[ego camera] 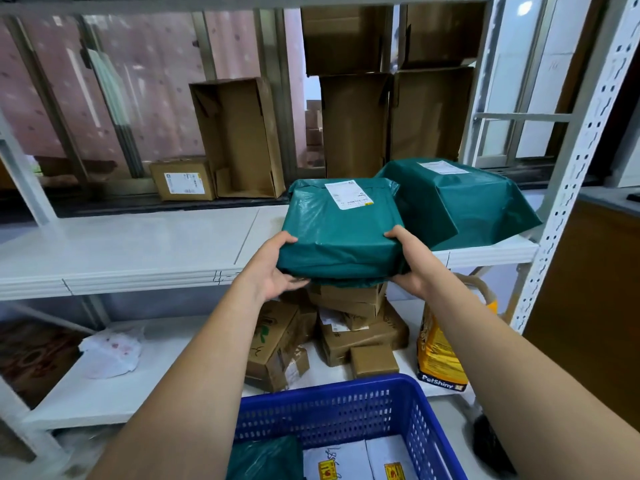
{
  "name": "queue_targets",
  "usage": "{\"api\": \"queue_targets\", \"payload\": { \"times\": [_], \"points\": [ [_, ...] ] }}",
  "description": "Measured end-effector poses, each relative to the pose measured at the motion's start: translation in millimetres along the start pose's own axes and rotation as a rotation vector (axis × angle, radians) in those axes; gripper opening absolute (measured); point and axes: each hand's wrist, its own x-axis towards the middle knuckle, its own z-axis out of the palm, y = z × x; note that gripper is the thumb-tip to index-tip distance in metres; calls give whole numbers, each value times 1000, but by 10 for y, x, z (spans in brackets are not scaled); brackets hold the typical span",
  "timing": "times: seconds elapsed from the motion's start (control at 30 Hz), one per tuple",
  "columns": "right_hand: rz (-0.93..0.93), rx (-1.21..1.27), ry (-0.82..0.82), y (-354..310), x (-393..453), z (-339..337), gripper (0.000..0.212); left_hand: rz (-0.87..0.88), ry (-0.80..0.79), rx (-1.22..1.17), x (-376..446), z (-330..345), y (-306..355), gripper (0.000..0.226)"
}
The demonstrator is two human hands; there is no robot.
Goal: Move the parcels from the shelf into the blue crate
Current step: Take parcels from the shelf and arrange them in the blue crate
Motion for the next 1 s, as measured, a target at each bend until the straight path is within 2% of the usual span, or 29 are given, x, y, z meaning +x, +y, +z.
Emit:
{"api": "queue_targets", "payload": {
  "times": [0.07, 0.13, 0.27, 0.33, 0.43, 0.5, 0.6, 0.73, 0.83, 1.0],
  "points": [
    [45, -47, -72, 10, -66, -103, 35, -37, -47, 130, -3, -126, -68, 43],
    [69, -107, -98, 13, -110, -202, 32, -46, -83, 237, 8, -237, -147, 42],
    [117, -139, -121, 90, -162, -243, 35, -22, -49, 111, 43, -288, -227, 44],
    [158, -144, -163, 162, -160, -225, 40, 0, -29, 120, 33, -254, -241, 41],
    [191, -126, -225, 294, -141, -213, 50, -24, -76, 157, 26, -248, -310, 35],
    [179, -113, -230, 400, -115, -255, 55, -18, -119, 95, 26, -295, -394, 31],
    [191, -109, -259, 531, -148, -342, 46, -3, -153, 53, 37, -427, -526, 31],
    [209, -118, -265, 669, -163, -467, 34, 7, -158, 149, 28, -560, -627, 30],
    [245, -174, -287, 799, -199, -531, 25, -22, -159, 216, 25, -651, -711, 40],
    [246, -238, -303, 1203, -182, -669, 61, -54, -175, 219, -10, -892, -1029, 41]
  ]
}}
